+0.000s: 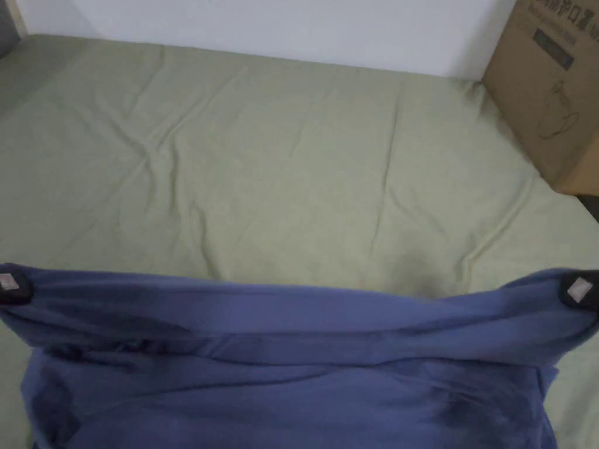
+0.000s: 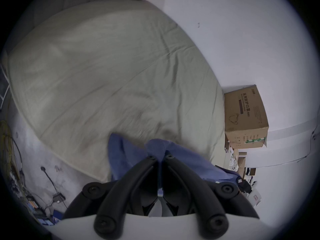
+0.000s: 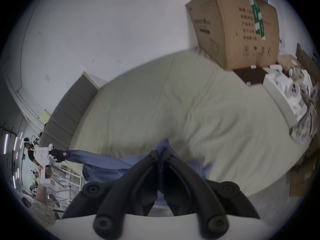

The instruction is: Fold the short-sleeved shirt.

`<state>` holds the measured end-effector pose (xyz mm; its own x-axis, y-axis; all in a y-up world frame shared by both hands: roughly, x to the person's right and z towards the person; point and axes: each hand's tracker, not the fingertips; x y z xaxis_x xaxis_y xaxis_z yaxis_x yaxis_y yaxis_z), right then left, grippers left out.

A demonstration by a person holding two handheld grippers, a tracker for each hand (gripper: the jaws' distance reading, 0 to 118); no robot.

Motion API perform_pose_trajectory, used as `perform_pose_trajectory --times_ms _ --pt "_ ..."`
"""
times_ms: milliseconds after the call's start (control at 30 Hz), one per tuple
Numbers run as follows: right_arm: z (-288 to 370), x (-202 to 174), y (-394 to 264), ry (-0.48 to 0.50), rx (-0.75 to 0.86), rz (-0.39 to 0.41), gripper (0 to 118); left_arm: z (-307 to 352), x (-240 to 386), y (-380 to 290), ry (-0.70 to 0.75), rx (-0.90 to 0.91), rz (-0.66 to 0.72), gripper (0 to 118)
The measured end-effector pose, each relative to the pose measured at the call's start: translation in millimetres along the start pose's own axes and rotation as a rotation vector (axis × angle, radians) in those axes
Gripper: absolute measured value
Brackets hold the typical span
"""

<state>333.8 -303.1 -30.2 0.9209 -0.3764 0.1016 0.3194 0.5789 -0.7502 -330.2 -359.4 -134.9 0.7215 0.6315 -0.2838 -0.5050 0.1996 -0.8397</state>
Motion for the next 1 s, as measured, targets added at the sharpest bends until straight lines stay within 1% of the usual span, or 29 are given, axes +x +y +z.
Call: perform_pose_trajectory --times_ms 167,233,300,333,367,433,467,500,533,567,633,667,700,733,767,867,933,967,1000 --pt "-27 18 -65 -0.07 -0.145 -0.063 3 -28 -38 -32 0.059 -0.097 0.031 3" --pt "-47 30 -83 -0.128 -0.196 -0.08 3 -46 -52 -40 0.102 -0.123 0.054 3" --pt "-64 38 -92 -0.203 -0.244 -0.069 3 -59 -54 -50 0.152 -0.154 0.076 3" --pt "-70 43 -94 -0.227 -0.253 -0.073 3 -64 -56 -52 0.148 -0.156 0.086 3" --pt "-77 46 -96 -0.241 -0.27 -0.074 3 -68 -59 -54 0.139 -0.162 0.097 3" --pt "-87 47 -97 -0.238 -0.277 -0.087 3 -71 -58 -55 0.125 -0.153 0.103 3" --pt "-90 47 -96 -0.242 -0.284 -0.09 5 -72 -56 -56 0.129 -0.146 0.097 5" --pt "-94 44 -95 -0.248 -0.297 -0.083 13 -72 -53 -56 0.13 -0.136 0.081 15" --pt "-96 41 -93 -0.252 -0.304 -0.069 35 -71 -51 -56 0.131 -0.13 0.069 37" --pt "-95 42 -92 -0.258 -0.301 -0.038 46 -66 -48 -55 0.13 -0.118 0.051 48" --pt "-88 34 -87 -0.263 -0.282 0.034 73 -57 -42 -58 0.089 -0.094 0.014 73" --pt "-81 28 -83 -0.268 -0.271 0.085 114 -50 -39 -61 0.066 -0.096 -0.009 116" --pt "-68 20 -77 -0.219 -0.183 0.108 116 -32 -41 -55 -0.007 -0.017 -0.02 116" --pt "-60 15 -72 -0.203 -0.17 0.145 116 -21 -41 -55 -0.039 -0.035 -0.029 110" --pt "-50 10 -64 -0.186 -0.142 0.145 116 -8 -41 -54 -0.065 -0.027 -0.022 112" --pt "-24 3 -52 -0.111 -0.141 0.099 116 9 -43 -49 -0.053 0.011 -0.028 118" --pt "-20 -3 -47 -0.065 -0.16 0.101 116 16 -45 -47 -0.003 0.034 -0.039 118" --pt "-19 -8 -46 -0.054 -0.193 0.121 116 17 -42 -55 0.005 0.03 -0.034 115" --pt "-14 -11 -47 -0.059 -0.206 0.133 114 18 -43 -57 -0.002 0.018 -0.02 103"
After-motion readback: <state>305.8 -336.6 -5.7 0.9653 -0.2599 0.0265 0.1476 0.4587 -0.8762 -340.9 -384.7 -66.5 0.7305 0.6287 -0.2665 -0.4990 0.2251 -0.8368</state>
